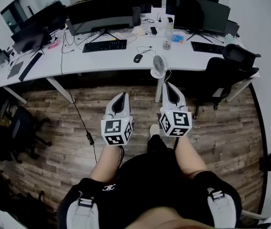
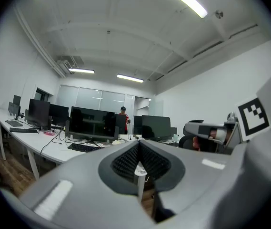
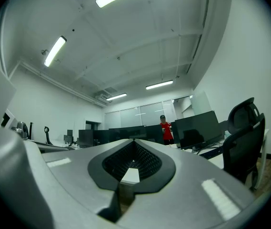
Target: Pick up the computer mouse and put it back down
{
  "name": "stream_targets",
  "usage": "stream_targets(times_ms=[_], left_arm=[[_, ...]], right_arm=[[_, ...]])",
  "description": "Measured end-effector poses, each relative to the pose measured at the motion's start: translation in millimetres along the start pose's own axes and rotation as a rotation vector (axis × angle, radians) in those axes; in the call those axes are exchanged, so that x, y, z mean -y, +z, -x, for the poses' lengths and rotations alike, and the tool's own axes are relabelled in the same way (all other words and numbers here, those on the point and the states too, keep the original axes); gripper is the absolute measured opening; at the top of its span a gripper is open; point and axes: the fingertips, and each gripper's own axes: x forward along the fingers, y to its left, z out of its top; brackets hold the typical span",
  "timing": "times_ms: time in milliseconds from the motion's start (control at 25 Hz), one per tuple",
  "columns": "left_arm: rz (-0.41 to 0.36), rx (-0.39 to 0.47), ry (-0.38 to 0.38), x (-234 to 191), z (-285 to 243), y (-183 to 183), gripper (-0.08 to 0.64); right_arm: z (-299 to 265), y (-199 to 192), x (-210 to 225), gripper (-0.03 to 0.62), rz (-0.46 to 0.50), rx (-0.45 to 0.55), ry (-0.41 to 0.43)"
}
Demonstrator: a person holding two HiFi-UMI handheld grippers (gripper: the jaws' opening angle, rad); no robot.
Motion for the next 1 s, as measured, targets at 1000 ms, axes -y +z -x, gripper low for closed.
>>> stream_targets(times_ms=[1000], left_arm=[[-0.035,-0.044,0.024,-50,-227,18,0.054]], right_arm=[[-220,-30,78,0.005,-0.04,-0.005,0.068]])
